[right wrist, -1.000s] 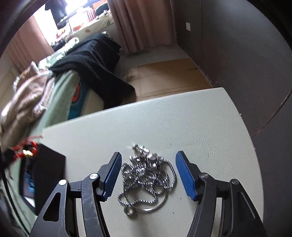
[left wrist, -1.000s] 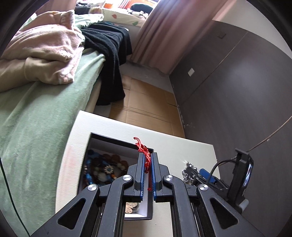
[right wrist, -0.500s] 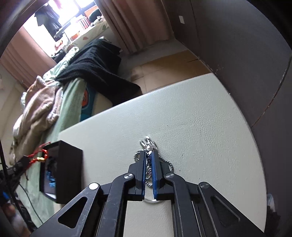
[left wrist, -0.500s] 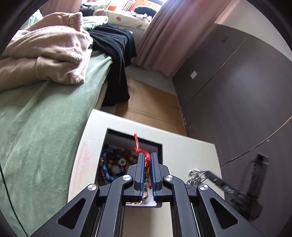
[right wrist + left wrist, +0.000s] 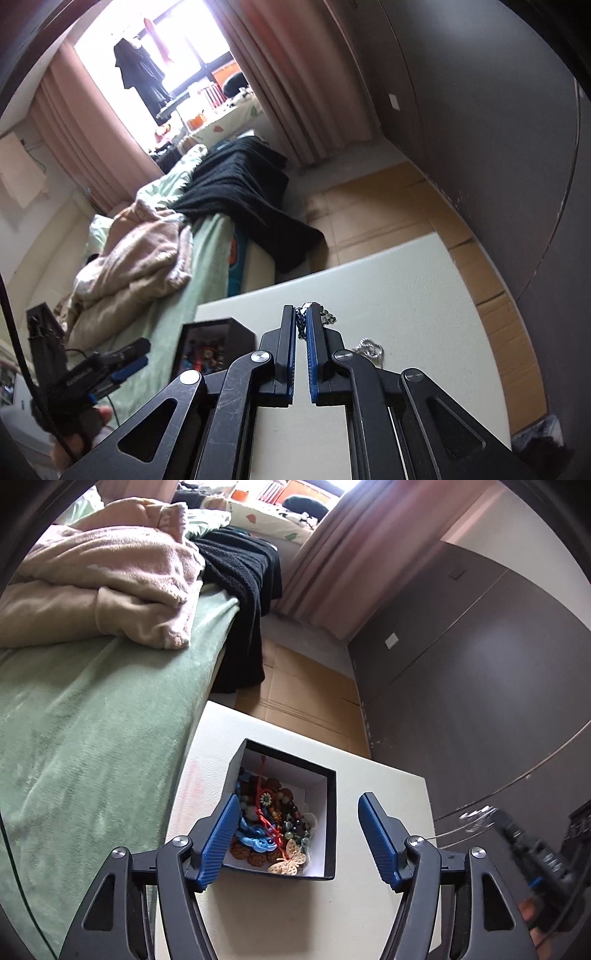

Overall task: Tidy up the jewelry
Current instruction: 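Carry the red bracelet into the box with the left gripper while the right gripper grasps the silver chain, then carry the silver chain with the right gripper into the black box and release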

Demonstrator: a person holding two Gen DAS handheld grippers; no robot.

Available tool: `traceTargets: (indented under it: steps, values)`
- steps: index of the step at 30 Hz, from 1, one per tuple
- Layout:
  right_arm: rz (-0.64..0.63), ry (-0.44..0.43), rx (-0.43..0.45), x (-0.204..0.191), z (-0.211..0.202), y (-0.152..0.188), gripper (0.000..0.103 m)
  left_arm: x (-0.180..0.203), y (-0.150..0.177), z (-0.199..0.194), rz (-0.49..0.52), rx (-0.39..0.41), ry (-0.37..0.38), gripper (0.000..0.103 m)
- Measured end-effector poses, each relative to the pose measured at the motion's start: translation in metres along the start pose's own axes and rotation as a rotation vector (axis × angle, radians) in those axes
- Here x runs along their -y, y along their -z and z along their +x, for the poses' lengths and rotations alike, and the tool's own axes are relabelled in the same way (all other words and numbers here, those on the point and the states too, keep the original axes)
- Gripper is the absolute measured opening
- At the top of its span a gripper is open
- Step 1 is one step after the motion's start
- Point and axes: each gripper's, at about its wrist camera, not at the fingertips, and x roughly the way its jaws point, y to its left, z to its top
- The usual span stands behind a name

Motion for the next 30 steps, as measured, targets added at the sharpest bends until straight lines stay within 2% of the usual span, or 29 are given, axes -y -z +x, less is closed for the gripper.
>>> traceTargets:
  steps: [7, 13, 16, 22, 30]
  values:
    - [-0.098, -0.001, 0.088, -0.054, -0.047, -0.037, 0.007, -0.009, -0.004, -0.014, -0.01, 0.026, 0.016, 0.068]
    - [-0.183, 0.001, 0.169, -0.108, -0.085, -0.068, 0.007, -0.026, -0.012, -0.026, -0.048, 0.057, 0.034, 0.079]
    - [-0.218, -0.007, 0.192, -0.134, -0.091, -0.076, 0.007, -0.036, -0.016, -0.032, -0.08, 0.078, 0.044, 0.081]
    - [-0.265, -0.025, 0.181, -0.171, -0.072, -0.08, 0.007, -0.048, -0.021, -0.035, -0.117, 0.084, 0.052, 0.081]
    - [-0.289, -0.056, 0.137, -0.195, -0.041, -0.075, 0.007, -0.055, -0.027, -0.037, -0.132, 0.098, 0.053, 0.081]
